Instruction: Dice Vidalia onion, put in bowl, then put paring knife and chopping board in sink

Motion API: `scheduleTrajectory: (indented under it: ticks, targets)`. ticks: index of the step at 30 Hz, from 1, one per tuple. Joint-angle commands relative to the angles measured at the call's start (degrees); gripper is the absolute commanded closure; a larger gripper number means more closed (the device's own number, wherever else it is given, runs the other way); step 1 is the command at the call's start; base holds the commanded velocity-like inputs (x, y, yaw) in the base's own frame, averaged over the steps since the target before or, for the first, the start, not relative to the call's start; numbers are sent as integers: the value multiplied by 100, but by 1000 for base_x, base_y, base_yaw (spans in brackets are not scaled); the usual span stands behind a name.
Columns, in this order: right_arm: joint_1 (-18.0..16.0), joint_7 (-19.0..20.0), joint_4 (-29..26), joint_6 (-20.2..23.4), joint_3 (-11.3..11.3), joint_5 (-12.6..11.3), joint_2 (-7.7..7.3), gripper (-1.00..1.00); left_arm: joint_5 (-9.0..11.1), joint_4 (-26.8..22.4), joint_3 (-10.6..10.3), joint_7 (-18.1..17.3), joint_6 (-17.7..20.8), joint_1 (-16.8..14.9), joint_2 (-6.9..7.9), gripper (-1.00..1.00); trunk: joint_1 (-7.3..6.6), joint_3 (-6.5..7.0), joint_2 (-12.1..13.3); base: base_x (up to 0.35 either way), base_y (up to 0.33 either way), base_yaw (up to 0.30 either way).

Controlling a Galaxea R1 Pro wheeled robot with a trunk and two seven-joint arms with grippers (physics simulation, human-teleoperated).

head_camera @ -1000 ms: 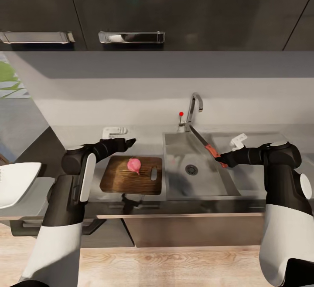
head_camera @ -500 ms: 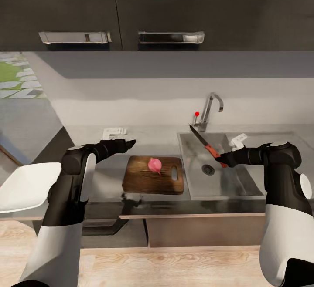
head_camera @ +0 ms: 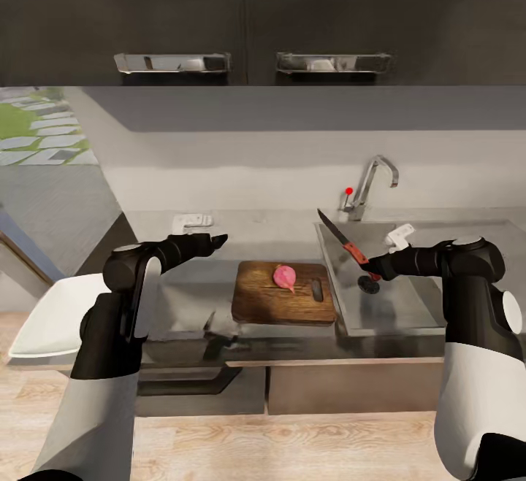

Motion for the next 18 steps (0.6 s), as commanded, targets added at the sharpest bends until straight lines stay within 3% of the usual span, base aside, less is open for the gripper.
scheduleTrajectory:
  ticks: [1, 3, 8, 12, 18]
  targets:
    - [-8, 52, -6, 51, -3, 44, 1, 100, 15, -2, 7, -2, 30, -5, 0, -100, 3, -11, -11, 0, 278, 0]
    - [-8, 52, -6, 51, -3, 44, 1, 100, 15, 1, 10, -2, 31, -5, -2, -100, 3, -11, -11, 0, 216, 0]
    - [-134, -23, 105, -67, -73, 213, -161, 100, 86, 58, 56, -37, 7, 157, -150, -100, 3, -11, -12, 0, 0, 0]
    - [-84, -25, -24, -79, -50, 332, -277, 100, 86, 54, -73, -45, -15, 286, -253, -100, 3, -11, -12, 0, 0, 0]
    - [-71, -32, -119, -112, -123, 334, -296, 100, 93, 54, -267, -37, -23, 345, -294, -100, 3, -11, -12, 0, 0, 0]
